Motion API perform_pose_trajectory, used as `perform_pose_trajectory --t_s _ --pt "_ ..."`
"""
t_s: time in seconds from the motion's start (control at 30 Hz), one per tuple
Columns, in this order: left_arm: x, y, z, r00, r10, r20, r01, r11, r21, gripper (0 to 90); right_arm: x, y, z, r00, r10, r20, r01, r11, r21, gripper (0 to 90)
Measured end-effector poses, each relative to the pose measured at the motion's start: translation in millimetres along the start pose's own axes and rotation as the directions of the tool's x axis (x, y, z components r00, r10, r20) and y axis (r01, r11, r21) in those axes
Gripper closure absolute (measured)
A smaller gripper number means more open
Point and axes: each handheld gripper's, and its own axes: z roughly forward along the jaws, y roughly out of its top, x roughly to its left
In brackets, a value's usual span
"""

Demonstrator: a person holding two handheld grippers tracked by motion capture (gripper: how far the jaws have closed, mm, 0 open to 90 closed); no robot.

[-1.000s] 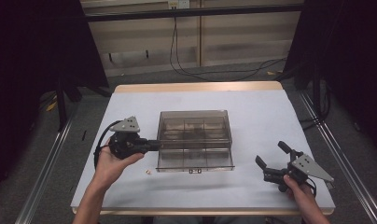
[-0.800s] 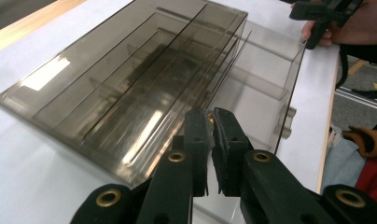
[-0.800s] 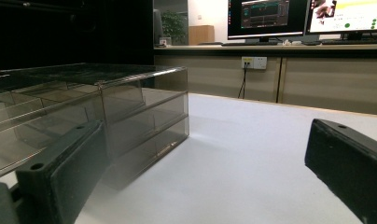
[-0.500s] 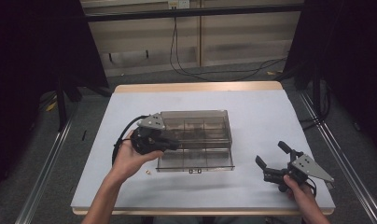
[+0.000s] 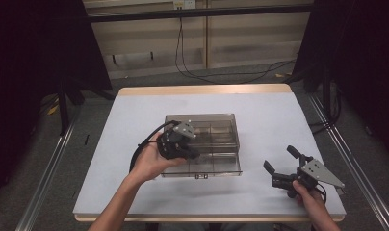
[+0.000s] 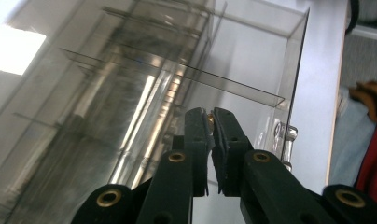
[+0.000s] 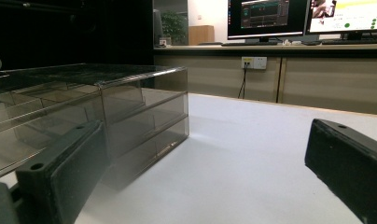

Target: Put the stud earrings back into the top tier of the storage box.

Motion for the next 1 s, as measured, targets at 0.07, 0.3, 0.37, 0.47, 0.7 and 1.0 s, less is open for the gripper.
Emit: perform_pose_trajectory --t_s 0.07,0.3,0.37,0.47,0.7,1.0 --pt "-2.0 3.5 6.5 0.9999 0.011 0.005 -0.011 0.9993 0.036 85.2 0.2 0.0 0.1 1.0000 0.004 0.002 -0.004 1.000 -0.002 0.0" --pt "-2.2 10.6 24.3 0.9991 0.012 0.040 -0.018 0.9855 0.169 85.1 0.3 0.1 0.1 0.9999 0.012 -0.001 -0.012 1.000 -0.002 0.0" --pt "-3.6 12.8 27.3 0.9991 0.022 0.037 -0.028 0.9810 0.192 85.0 0.2 0.0 0.3 0.9999 0.012 0.000 -0.012 1.000 -0.003 0.0" --pt "-4.1 16.8 29.8 0.9988 0.032 0.038 -0.040 0.9748 0.220 85.0 0.1 0.0 0.0 1.0000 0.002 -0.001 -0.002 1.000 -0.001 0.0" --pt "-4.5 18.4 33.1 0.9988 0.025 0.041 -0.034 0.9705 0.239 84.5 0.2 0.0 0.1 1.0000 0.009 -0.002 -0.009 1.000 -0.003 0.0" --pt "-2.2 18.3 28.2 0.9989 0.032 0.036 -0.039 0.9769 0.210 81.5 -0.1 -0.1 -0.1 1.0000 0.002 -0.003 -0.002 1.000 -0.002 0.0"
